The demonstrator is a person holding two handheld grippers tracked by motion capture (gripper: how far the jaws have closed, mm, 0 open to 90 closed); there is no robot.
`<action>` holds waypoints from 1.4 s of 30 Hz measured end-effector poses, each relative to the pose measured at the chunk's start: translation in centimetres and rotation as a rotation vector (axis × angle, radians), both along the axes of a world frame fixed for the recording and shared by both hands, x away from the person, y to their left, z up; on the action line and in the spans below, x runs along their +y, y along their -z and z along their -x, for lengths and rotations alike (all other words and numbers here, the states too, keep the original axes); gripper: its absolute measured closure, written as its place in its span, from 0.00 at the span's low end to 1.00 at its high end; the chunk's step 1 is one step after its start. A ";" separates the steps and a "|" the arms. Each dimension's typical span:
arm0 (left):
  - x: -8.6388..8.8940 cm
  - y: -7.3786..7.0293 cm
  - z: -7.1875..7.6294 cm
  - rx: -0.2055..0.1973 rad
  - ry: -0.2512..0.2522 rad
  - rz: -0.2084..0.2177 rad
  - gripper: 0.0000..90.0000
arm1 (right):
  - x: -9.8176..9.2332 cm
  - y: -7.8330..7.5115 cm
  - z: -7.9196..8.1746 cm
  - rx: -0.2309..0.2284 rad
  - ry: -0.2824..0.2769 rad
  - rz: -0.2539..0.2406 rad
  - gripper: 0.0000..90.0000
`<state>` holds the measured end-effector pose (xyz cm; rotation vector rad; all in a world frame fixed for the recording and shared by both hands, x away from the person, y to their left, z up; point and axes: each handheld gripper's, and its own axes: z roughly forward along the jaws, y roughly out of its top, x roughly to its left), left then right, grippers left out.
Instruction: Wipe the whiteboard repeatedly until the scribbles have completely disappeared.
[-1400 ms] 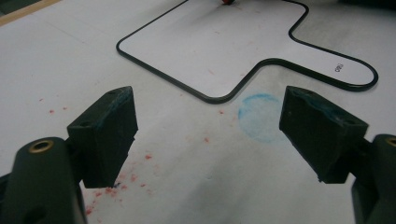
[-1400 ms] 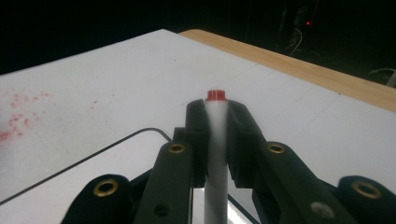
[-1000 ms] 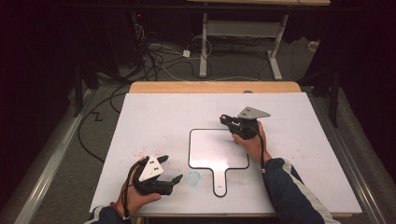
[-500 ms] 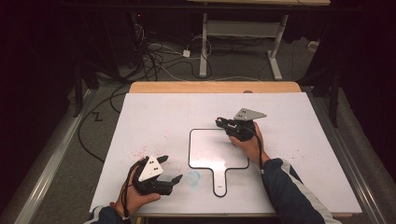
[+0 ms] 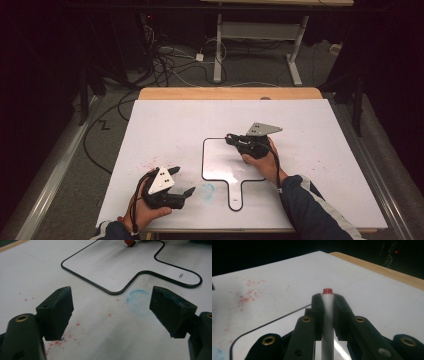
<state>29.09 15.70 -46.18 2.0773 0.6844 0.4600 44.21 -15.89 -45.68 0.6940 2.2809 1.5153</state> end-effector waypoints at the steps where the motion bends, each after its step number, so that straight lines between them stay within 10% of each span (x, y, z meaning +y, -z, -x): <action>1: 0.0 0.0 0.0 0.000 0.001 0.000 0.20 | -0.2 0.0 -0.2 -0.002 0.012 -0.001 0.90; 16: 0.1 0.0 0.0 -0.001 0.003 0.005 0.20 | -0.1 0.3 -2.8 -0.015 0.108 0.033 0.90; 29: 0.3 0.0 -0.1 0.006 -0.002 0.015 0.20 | 2.0 0.3 -3.3 -0.019 0.082 0.056 0.90; 42: 0.2 0.0 -0.1 0.002 -0.002 0.011 0.20 | -0.6 -0.2 -3.8 -0.003 0.139 0.048 0.90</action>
